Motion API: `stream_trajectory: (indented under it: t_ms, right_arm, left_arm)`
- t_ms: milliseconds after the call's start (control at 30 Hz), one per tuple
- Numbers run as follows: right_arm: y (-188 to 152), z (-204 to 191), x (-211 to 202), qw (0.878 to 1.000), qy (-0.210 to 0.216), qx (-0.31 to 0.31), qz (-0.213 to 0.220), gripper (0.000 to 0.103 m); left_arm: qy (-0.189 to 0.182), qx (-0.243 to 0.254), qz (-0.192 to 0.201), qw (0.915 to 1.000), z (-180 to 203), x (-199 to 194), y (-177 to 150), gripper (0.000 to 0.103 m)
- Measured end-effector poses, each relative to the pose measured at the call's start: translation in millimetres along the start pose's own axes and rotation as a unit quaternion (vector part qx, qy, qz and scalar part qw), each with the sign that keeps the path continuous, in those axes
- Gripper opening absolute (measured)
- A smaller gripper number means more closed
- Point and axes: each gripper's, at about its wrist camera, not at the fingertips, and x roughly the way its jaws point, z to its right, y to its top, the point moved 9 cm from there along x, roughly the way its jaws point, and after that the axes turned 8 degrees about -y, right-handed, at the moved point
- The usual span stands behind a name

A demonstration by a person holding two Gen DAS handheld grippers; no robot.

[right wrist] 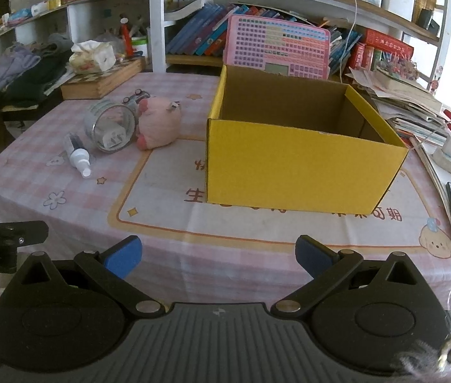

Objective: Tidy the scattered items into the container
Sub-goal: 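Move both tools toward the scattered items beside the yellow box, then grasp the pink plush pig with the right tool while the left tool grasps the spray bottle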

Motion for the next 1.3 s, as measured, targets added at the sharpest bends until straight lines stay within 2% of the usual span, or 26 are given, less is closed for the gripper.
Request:
stream_trajectory:
  t_ms: [300, 833, 1067, 1300]
  right_arm:
    - [1, -13, 2, 1.000, 0.007, -0.010, -0.003, 0.103]
    - [20, -53, 6, 0.996, 0.055, -0.069, 0.008, 0.103]
    - [36, -61, 6, 0.993, 0.057, -0.093, 0.042, 0.103]
    - [66, -66, 13, 0.988, 0.065, -0.107, 0.089, 0.097]
  left_arm:
    - [0.001, -0.011, 0.000, 0.9999, -10, -3, -5, 0.103]
    - [0.015, -0.057, 0.010, 0.9982, -39, -12, -8, 0.103]
    - [0.029, -0.068, 0.012, 0.9972, -46, -10, -6, 0.103]
    - [0.028, -0.064, 0.029, 0.9971, -45, -3, 11, 0.103]
